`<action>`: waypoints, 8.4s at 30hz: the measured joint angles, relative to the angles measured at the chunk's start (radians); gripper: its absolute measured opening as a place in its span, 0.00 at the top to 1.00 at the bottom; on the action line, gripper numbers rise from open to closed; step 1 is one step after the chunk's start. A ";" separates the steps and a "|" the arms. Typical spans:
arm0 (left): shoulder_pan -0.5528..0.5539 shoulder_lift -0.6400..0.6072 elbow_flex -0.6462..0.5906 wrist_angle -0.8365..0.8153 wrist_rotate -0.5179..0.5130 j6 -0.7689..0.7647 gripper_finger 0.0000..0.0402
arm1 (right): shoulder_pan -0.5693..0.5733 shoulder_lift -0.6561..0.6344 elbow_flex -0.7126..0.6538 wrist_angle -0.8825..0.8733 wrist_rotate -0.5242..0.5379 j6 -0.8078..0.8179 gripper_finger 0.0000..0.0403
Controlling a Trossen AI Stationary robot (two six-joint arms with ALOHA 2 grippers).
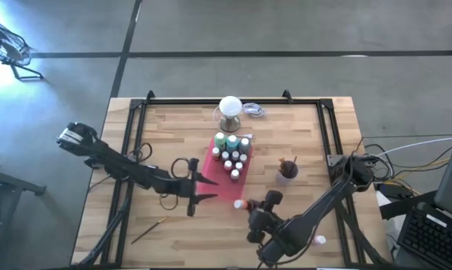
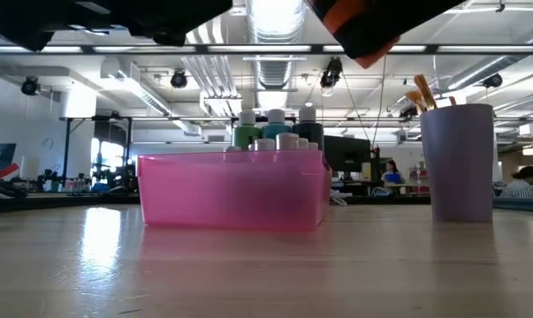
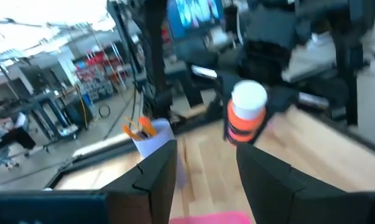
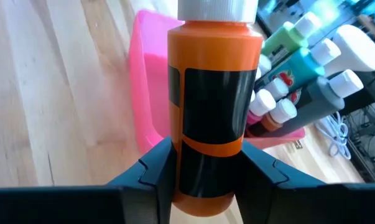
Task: Pick & Place Paint Supplies
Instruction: Put the small orange paint bottle into the red bin, then put the orange paintbrush into the purple cup
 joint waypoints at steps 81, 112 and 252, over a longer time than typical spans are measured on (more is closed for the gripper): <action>0.037 0.265 0.493 -0.425 0.050 0.074 0.51 | -0.042 -0.097 -0.003 -0.172 -0.063 -0.255 0.70; 0.038 0.188 0.491 -0.659 -0.119 0.007 0.69 | -0.041 -0.097 -0.003 -0.201 -0.102 -0.149 0.51; 0.354 0.193 0.769 -1.668 -0.111 -0.352 0.56 | -0.064 -0.097 -0.066 -0.281 -0.115 0.023 0.57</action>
